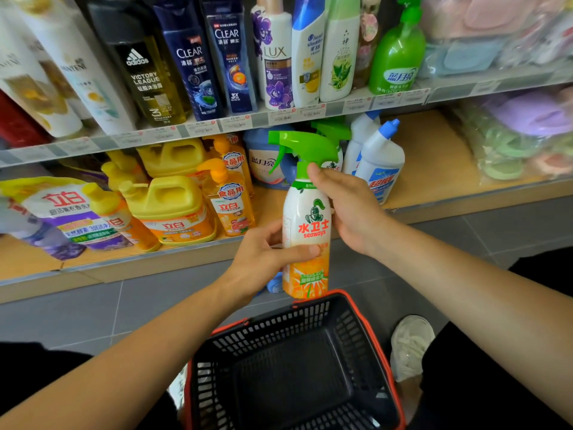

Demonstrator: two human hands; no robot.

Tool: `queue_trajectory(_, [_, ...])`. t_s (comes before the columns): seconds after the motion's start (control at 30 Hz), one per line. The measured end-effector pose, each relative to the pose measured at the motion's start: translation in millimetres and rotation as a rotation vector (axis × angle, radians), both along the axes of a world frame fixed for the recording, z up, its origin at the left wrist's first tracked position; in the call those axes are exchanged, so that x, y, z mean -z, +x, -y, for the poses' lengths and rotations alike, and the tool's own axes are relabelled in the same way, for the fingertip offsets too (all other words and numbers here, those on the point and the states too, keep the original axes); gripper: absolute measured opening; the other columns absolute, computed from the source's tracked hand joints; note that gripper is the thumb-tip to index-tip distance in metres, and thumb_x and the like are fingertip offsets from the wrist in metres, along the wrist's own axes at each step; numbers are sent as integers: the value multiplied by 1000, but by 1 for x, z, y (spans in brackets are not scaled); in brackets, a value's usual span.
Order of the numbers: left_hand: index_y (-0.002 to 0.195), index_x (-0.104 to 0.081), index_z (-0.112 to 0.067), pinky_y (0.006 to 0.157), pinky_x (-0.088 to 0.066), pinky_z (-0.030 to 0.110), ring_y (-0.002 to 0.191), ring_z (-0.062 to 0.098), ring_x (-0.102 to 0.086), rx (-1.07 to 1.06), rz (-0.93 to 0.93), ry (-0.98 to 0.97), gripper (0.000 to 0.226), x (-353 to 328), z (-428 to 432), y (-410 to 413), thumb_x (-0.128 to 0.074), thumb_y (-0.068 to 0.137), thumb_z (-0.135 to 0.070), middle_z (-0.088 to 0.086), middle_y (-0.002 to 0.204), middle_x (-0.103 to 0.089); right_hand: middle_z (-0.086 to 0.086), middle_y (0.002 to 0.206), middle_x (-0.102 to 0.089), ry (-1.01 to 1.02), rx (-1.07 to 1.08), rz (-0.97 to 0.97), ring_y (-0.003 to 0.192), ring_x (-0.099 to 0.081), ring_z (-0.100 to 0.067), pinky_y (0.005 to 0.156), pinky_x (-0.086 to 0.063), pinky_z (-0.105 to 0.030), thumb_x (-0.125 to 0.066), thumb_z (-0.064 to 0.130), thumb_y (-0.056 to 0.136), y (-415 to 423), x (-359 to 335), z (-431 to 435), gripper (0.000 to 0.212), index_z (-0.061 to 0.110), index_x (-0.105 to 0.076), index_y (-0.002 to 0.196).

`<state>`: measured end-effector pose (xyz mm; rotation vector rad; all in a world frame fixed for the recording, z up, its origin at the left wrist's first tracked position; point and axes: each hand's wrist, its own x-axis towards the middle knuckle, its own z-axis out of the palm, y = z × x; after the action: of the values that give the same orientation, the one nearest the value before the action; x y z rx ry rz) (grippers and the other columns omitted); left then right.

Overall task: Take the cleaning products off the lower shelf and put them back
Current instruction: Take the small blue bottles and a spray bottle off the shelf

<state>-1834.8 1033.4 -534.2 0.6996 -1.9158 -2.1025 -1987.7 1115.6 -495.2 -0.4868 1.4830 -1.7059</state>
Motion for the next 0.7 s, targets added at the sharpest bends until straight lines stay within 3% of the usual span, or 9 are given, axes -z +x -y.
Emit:
queue_trajectory(0.1, [114, -72, -21, 79, -61, 28, 97, 13, -74, -89, 8, -177, 45, 8, -2, -1, -89, 72, -21, -4, 104, -78, -25, 94, -70, 12, 119, -196, 84, -64, -24, 79, -52, -42, -74, 26, 89, 9, 7, 0, 33, -6, -67, 91])
queue_trajectory(0.17, [115, -71, -19, 82, -61, 30, 97, 12, -74, -110, 17, -239, 46, 10, -1, -1, -90, 73, -23, -5, 104, -78, -19, 96, -74, 25, 66, -264, 88, -69, -24, 79, -56, -42, -78, 22, 85, 13, 10, -2, 25, 0, -70, 94])
queue_trajectory(0.23, [115, -70, -19, 83, -60, 29, 98, 11, -74, -85, 26, -244, 45, 10, -1, -1, -89, 74, -23, -4, 105, -78, -11, 98, -76, 31, 16, -252, 96, -72, -26, 83, -58, -42, -79, 21, 83, 14, 11, -4, 20, 9, -72, 98])
queue_trajectory(0.37, [116, -70, -13, 90, -58, 36, 101, 16, -72, -4, 87, -230, 32, 1, 9, -2, -78, 85, -14, 4, 106, -77, -15, 106, -74, 12, 9, -181, 101, -70, -29, 85, -54, -41, -76, 16, 86, 5, 11, -5, 22, 6, -72, 104])
queue_trajectory(0.47, [115, -73, -14, 86, -54, 34, 99, 17, -70, -123, 79, -129, 35, -17, 24, -3, -65, 83, -25, 10, 109, -75, -14, 109, -74, -1, -36, -220, 103, -69, -24, 89, -54, -37, -74, 10, 86, 1, 11, -6, 23, 5, -71, 109])
queue_trajectory(0.53, [118, -72, -16, 84, -55, 34, 102, 17, -70, -247, -5, -127, 40, -30, 35, -2, -64, 81, -29, 6, 111, -75, -14, 110, -74, 0, -64, -260, 110, -67, -30, 97, -53, -41, -74, 7, 86, 1, 14, -7, 26, 4, -71, 112])
queue_trajectory(0.6, [122, -69, -16, 83, -55, 37, 99, 18, -69, -299, -132, -199, 32, -41, 42, 0, -69, 91, -22, 5, 107, -76, -12, 110, -75, -8, -93, -269, 107, -68, -24, 97, -53, -40, -73, 5, 87, 1, 16, -8, 26, 4, -70, 113])
queue_trajectory(0.7, [121, -69, -16, 76, -56, 24, 88, 7, -69, -284, -269, -469, 30, -49, 50, 6, -72, 92, -15, -12, 92, -75, -6, 106, -76, -19, -160, -323, 98, -68, -13, 89, -55, -30, -73, 5, 87, 3, 16, -8, 21, 11, -72, 108])
